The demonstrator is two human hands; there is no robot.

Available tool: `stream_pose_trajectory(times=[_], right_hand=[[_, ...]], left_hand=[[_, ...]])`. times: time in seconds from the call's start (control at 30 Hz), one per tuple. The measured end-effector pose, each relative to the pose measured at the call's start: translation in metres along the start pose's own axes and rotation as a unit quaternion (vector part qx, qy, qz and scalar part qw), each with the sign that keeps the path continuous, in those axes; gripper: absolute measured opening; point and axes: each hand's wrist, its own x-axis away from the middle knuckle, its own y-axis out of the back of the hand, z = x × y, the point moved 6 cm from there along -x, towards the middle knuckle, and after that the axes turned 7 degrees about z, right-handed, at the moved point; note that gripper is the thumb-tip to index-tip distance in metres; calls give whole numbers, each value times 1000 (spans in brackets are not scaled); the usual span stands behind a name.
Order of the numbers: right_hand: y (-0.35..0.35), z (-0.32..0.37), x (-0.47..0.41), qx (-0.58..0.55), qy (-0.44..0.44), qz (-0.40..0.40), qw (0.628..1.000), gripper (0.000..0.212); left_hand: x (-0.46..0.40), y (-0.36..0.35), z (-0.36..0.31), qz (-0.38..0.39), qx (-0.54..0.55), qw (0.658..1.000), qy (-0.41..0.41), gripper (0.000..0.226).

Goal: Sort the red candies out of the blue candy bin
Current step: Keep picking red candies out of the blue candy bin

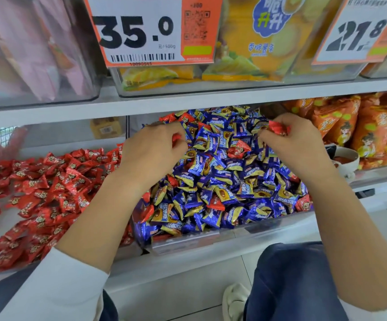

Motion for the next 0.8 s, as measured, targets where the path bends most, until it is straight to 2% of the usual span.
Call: stream_pose_trajectory(times=[0.07,0.1,0.23,0.33,0.47,0.53,0.63,0.7,0.8], right_hand=[[-5,-1,1,15,8,19,1000,39],[-9,0,2,26,10,34,999,40],[-23,3,2,82,21,64,994,7],[-33,5,0,130,36,73,988,21],[-47,6,-2,175,42,86,980,34],[-49,7,-3,179,47,83,979,31],[-51,5,-2,164,52,89,981,24],[-51,7,0,151,63,89,982,18],[-42,15,5,102,75,74,989,8]], left_hand=[[0,-1,1,-1,-12,1000,11,16],[0,-3,1,8,-22,1000,16,21],[1,-6,-6,10,-15,1000,-9,31],[0,-3,-5,-1,51,999,-13,25],[-3,-4,8,37,186,982,22,26],[-2,-1,13,42,244,968,37,26],[2,4,17,54,273,959,43,26],[5,5,19,60,266,961,41,27],[8,8,26,26,230,972,43,32]])
